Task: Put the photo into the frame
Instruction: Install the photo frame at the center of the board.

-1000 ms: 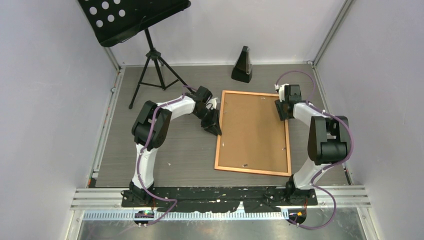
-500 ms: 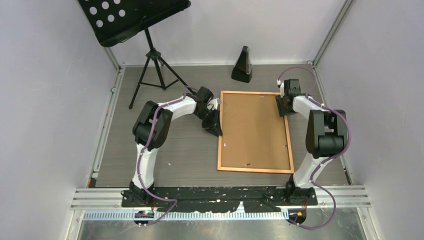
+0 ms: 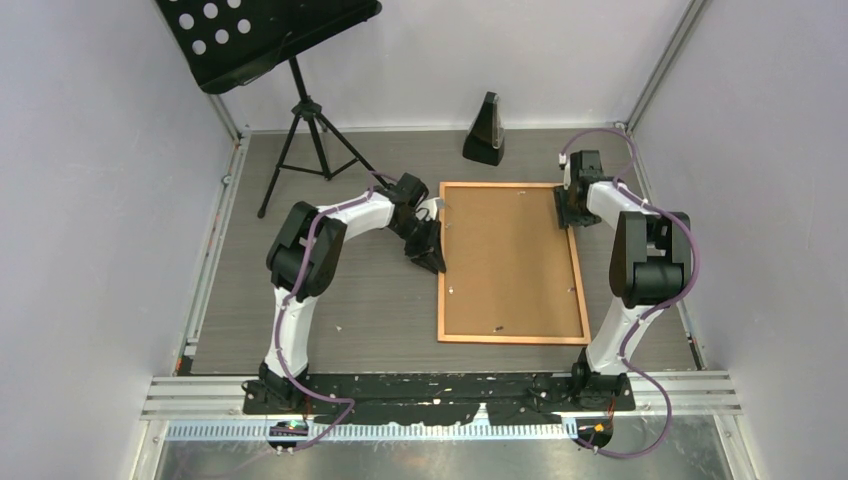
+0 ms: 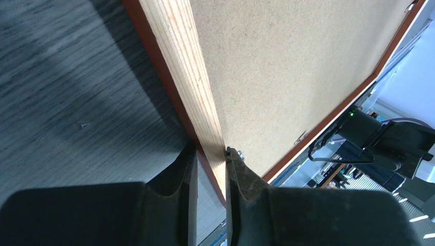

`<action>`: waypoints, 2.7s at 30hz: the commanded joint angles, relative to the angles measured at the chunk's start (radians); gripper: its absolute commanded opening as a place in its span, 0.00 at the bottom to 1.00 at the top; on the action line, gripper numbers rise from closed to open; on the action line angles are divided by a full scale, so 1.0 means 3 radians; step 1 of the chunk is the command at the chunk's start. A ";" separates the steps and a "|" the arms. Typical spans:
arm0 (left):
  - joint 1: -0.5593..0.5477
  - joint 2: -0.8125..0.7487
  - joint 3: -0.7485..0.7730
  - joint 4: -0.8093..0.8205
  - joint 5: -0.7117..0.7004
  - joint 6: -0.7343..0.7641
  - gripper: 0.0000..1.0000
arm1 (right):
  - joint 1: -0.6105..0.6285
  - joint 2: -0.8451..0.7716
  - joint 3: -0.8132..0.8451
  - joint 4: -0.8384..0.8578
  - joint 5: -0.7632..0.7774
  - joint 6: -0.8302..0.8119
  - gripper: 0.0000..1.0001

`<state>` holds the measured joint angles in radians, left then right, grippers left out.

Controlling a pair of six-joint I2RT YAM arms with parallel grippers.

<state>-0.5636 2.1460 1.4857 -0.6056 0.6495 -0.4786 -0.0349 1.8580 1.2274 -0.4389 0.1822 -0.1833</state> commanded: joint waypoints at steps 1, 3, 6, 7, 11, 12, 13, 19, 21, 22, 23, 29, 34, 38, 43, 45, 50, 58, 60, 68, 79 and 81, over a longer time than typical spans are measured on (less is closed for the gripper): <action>-0.0103 0.0182 -0.0030 -0.0221 -0.0091 0.0273 0.00 | -0.0017 0.0038 0.0112 0.0140 -0.0121 0.0116 0.54; -0.0102 0.0184 -0.0017 -0.0230 -0.0099 0.0266 0.00 | -0.0017 0.0004 0.0098 0.0128 -0.0166 0.0099 0.54; -0.0103 0.0198 0.0010 -0.0244 -0.0093 0.0244 0.00 | -0.0017 -0.0095 0.0076 0.0082 -0.0303 0.0037 0.54; -0.0101 0.0203 0.0016 -0.0242 -0.0094 0.0234 0.00 | -0.0017 -0.0117 0.0084 0.0059 -0.0343 0.0001 0.54; -0.0095 0.0210 0.0042 -0.0251 -0.0089 0.0201 0.00 | -0.0017 -0.0196 0.0225 -0.0202 -0.0545 -0.0123 0.55; -0.0098 0.0214 0.0047 -0.0250 -0.0090 0.0195 0.00 | -0.0017 -0.0203 0.0276 -0.0294 -0.0621 -0.0145 0.55; -0.0092 0.0217 0.0047 -0.0251 -0.0089 0.0195 0.00 | -0.0017 -0.0228 0.0298 -0.0331 -0.0663 -0.0180 0.55; -0.0071 0.0213 0.0061 -0.0254 -0.0086 0.0189 0.00 | -0.0017 -0.0243 0.0547 -0.0407 -0.0766 -0.0129 0.55; -0.0070 0.0208 0.0055 -0.0252 -0.0091 0.0189 0.00 | -0.0013 -0.0168 0.0687 -0.0414 -0.0830 -0.0054 0.56; -0.0071 0.0202 0.0056 -0.0248 -0.0094 0.0194 0.00 | -0.0007 -0.0141 0.0732 -0.0414 -0.0870 -0.0031 0.56; -0.0072 0.0193 0.0052 -0.0244 -0.0093 0.0194 0.00 | -0.0001 -0.0077 0.0832 -0.0416 -0.0898 0.0012 0.56; -0.0067 0.0193 0.0054 -0.0242 -0.0059 0.0195 0.00 | 0.0106 0.0215 0.1170 -0.0278 -0.0905 0.0106 0.56; -0.0060 0.0191 0.0054 -0.0240 -0.0033 0.0194 0.00 | 0.0301 0.0500 0.1440 -0.0257 -0.0809 0.0015 0.55; -0.0053 0.0191 0.0060 -0.0237 -0.0018 0.0189 0.00 | 0.0416 0.0648 0.1575 -0.0256 -0.0680 -0.0058 0.55; -0.0051 0.0190 0.0060 -0.0236 -0.0012 0.0192 0.00 | 0.0566 0.0767 0.1592 -0.0212 -0.0381 -0.0178 0.54; -0.0054 0.0187 0.0059 -0.0237 -0.0012 0.0189 0.00 | 0.0616 0.0809 0.1575 -0.0179 -0.0265 -0.0241 0.54; -0.0054 0.0182 0.0059 -0.0235 -0.0002 0.0189 0.00 | 0.0644 0.0856 0.1550 -0.0103 -0.0087 -0.0332 0.54; -0.0051 0.0206 0.0069 -0.0236 0.0022 0.0179 0.00 | 0.0658 0.0943 0.1535 -0.0057 0.0024 -0.0427 0.54; -0.0051 0.0205 0.0073 -0.0236 0.0024 0.0183 0.00 | 0.0665 0.0966 0.1534 -0.0044 0.0030 -0.0434 0.54; -0.0049 0.0203 0.0069 -0.0236 0.0019 0.0186 0.00 | 0.0678 0.1036 0.1516 0.0011 0.0113 -0.0448 0.53; -0.0044 0.0211 0.0072 -0.0237 0.0036 0.0185 0.00 | 0.0715 0.1145 0.1580 0.0063 0.0129 -0.0410 0.53; -0.0044 0.0210 0.0069 -0.0236 0.0035 0.0188 0.00 | 0.0725 0.1170 0.1615 0.0056 0.0131 -0.0408 0.53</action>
<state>-0.5625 2.1643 1.5162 -0.6403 0.6586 -0.4706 0.1696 2.1761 1.6691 -0.4461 0.2134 -0.3119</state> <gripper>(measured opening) 0.183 0.536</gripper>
